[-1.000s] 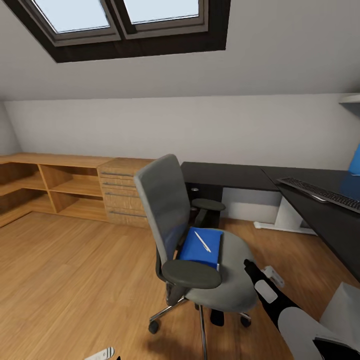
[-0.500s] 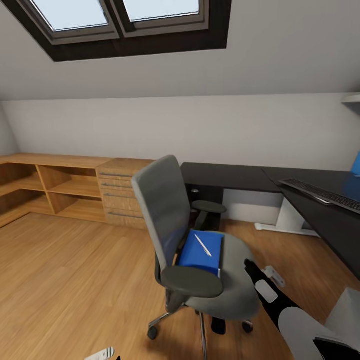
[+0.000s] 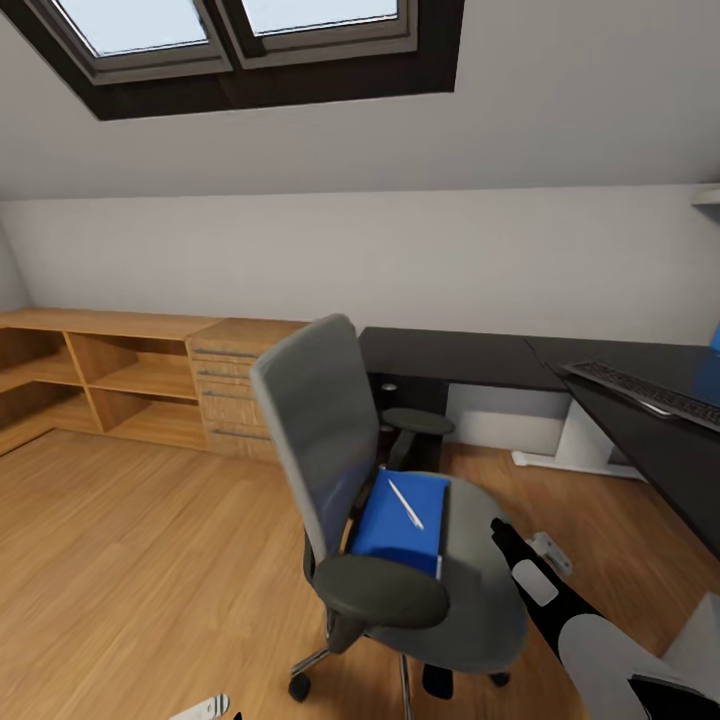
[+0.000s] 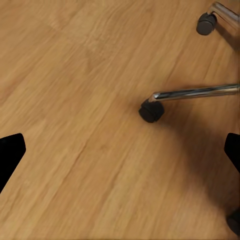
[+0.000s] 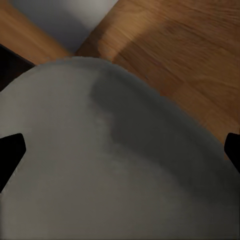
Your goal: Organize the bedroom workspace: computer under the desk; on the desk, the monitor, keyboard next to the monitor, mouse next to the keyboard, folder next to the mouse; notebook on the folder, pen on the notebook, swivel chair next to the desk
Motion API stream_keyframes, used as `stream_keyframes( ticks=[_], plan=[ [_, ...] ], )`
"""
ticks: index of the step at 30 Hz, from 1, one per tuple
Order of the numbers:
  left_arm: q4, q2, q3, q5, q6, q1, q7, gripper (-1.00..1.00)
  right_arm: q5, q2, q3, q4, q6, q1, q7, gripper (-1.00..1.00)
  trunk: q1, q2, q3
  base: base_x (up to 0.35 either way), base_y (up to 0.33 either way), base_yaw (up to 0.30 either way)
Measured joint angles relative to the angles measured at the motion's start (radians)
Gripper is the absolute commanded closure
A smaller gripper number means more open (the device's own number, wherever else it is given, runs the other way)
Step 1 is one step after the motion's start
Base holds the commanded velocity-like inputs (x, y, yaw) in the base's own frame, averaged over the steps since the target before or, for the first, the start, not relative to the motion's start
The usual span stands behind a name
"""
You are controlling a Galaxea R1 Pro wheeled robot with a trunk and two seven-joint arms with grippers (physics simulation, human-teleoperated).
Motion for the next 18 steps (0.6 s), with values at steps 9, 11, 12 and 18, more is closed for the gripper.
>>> stream_keyframes(
  ticks=[9,11,12,18],
  plan=[
    [0.000,0.001,0.001,0.000,-0.001,0.000,0.000,-1.00,-0.007,-0.038,-0.006,0.005,0.003,0.000,0.001,-1.00,0.000,0.000,0.000,0.025,-0.009,0.000],
    [0.000,0.001,0.001,0.001,-0.001,0.000,0.000,-1.00,-0.014,-0.042,-0.013,0.005,0.004,0.000,0.001,-1.00,0.000,0.000,0.000,0.003,-0.001,0.000],
    [0.000,0.001,0.001,0.001,-0.002,0.000,0.000,-1.00,-0.019,-0.043,-0.017,0.006,0.005,0.000,0.001,-1.00,0.000,0.000,0.000,0.001,0.000,0.000],
    [0.000,0.001,0.002,0.001,-0.002,0.000,0.000,-1.00,-0.056,-0.054,-0.037,0.004,0.067,0.000,0.005,-1.00,0.000,0.000,0.000,0.000,0.000,0.000]
  ],
)
